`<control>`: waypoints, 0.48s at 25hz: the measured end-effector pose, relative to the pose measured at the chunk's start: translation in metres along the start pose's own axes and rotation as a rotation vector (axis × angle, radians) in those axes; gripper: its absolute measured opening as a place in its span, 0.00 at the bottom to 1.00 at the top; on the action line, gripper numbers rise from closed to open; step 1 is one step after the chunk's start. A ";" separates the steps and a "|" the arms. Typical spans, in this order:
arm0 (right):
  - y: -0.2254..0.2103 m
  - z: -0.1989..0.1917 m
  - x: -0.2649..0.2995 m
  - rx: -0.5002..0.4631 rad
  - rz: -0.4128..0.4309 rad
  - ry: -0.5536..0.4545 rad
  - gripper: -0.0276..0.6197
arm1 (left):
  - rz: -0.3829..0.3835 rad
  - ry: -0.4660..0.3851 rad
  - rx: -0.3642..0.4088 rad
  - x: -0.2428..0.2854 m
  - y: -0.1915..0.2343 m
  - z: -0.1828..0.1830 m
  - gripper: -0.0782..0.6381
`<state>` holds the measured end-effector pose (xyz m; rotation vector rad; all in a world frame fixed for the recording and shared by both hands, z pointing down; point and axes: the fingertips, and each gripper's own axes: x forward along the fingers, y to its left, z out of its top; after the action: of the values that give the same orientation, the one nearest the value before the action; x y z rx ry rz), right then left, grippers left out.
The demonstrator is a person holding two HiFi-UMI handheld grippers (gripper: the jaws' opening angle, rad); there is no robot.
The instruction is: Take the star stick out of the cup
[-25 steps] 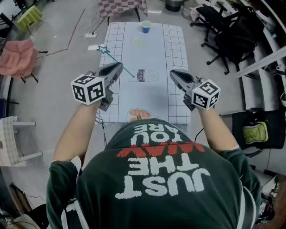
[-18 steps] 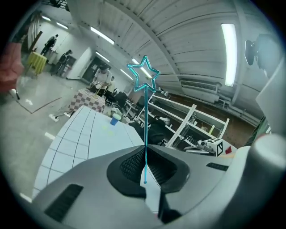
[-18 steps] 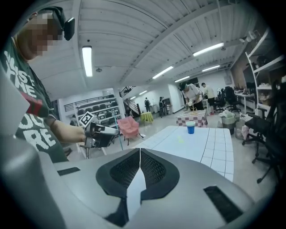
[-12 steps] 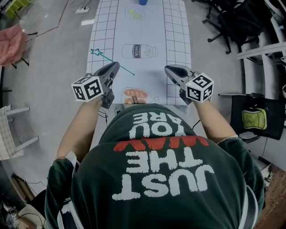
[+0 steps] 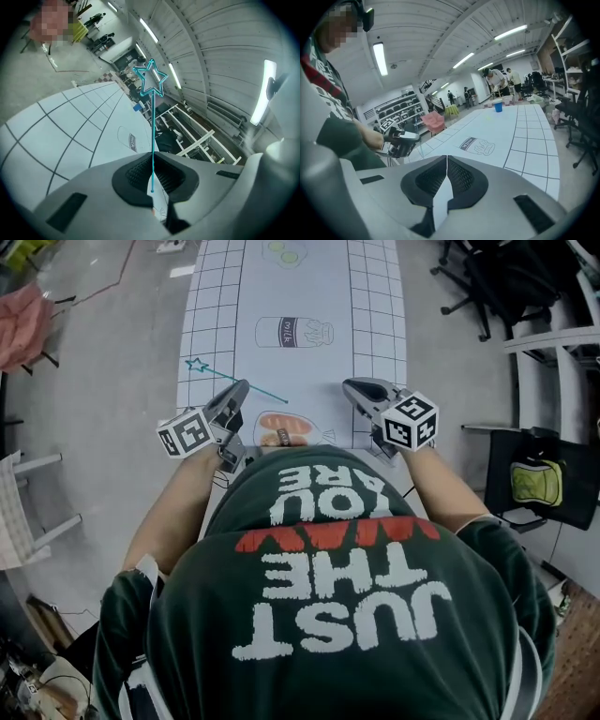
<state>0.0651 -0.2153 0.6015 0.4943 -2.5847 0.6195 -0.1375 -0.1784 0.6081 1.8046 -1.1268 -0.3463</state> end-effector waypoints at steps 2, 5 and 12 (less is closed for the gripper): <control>-0.005 -0.005 -0.001 0.013 -0.010 0.002 0.09 | -0.003 0.004 -0.033 0.001 0.003 -0.006 0.13; -0.009 -0.012 -0.002 0.028 -0.020 0.004 0.09 | -0.008 0.004 -0.065 0.003 0.005 -0.013 0.13; -0.012 -0.029 -0.002 0.052 -0.028 0.023 0.09 | -0.004 0.003 -0.096 0.004 0.010 -0.021 0.13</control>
<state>0.0819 -0.2108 0.6280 0.5367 -2.5413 0.6798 -0.1279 -0.1708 0.6282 1.7224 -1.0871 -0.3936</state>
